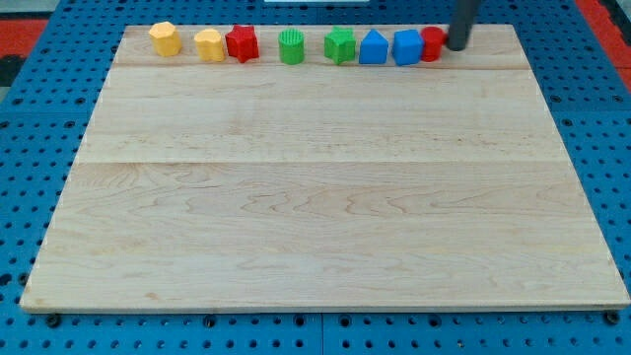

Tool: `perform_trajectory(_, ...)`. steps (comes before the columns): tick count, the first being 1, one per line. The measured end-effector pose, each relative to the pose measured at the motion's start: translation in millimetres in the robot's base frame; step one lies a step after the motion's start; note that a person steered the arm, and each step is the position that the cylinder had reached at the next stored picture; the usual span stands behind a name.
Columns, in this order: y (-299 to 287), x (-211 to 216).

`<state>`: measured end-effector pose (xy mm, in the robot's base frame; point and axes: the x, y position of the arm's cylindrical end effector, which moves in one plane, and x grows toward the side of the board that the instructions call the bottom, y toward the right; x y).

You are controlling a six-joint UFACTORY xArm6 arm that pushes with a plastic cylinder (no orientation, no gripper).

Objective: Separate the red circle from the blue cube

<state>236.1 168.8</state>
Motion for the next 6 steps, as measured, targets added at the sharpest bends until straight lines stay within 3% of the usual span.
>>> perform_trajectory(2,-6.7,-12.6)
perform_trajectory(4,26.9,-40.5)
perform_trajectory(5,-30.0,-32.0)
perform_trajectory(6,-65.7,16.4)
